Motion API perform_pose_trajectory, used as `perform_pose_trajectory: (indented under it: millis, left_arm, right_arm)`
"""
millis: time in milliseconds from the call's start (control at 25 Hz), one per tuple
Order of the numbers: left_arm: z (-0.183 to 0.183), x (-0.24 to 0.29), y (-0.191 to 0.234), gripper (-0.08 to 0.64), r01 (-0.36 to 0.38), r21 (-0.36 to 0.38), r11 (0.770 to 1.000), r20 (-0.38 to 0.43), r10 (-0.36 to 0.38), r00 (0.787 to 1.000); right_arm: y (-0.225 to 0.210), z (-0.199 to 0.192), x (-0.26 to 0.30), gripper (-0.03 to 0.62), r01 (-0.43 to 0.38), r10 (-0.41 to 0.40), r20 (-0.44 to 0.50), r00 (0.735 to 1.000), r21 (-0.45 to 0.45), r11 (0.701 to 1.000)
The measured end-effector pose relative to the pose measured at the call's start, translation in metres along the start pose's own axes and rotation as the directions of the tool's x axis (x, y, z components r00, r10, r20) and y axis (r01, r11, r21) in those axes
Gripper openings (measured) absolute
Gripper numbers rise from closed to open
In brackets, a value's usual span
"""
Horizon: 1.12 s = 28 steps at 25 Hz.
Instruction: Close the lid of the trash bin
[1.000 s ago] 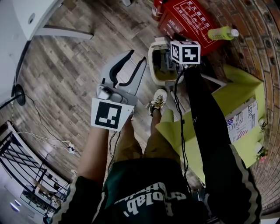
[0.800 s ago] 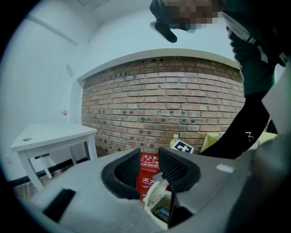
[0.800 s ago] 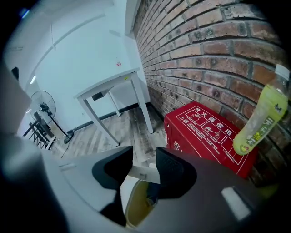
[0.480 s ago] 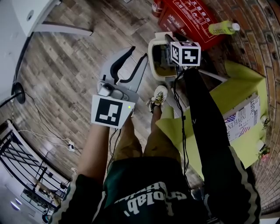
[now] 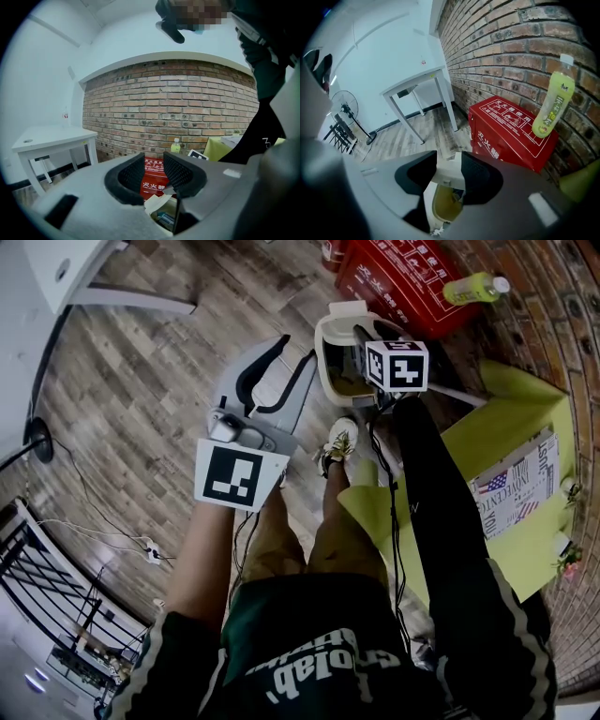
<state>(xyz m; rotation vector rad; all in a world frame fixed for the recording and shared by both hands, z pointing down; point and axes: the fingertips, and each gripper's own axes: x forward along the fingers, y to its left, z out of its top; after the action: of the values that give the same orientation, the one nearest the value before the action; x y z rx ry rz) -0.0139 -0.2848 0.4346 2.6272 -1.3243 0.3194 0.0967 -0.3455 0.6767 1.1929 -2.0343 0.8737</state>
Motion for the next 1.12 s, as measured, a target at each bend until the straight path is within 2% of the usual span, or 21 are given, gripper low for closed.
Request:
perform_pose_trajectory:
  millis: [720,1120]
  left_arm:
    - [-0.015,-0.007,-0.01,0.13,-0.014,-0.033,0.999,-0.002,0.014,1.0]
    - [-0.022,-0.003,-0.014,0.13,-0.008,-0.043,0.999,-0.012,0.007,1.0]
  right_arm:
    - [0.003,-0.061,-0.009,0.178,0.013,-0.011,-0.056,0.998,0.035,0.999]
    - [0.002,-0.104,-0.003,0.179,0.016,-0.008,-0.129,0.992,0.058,0.998]
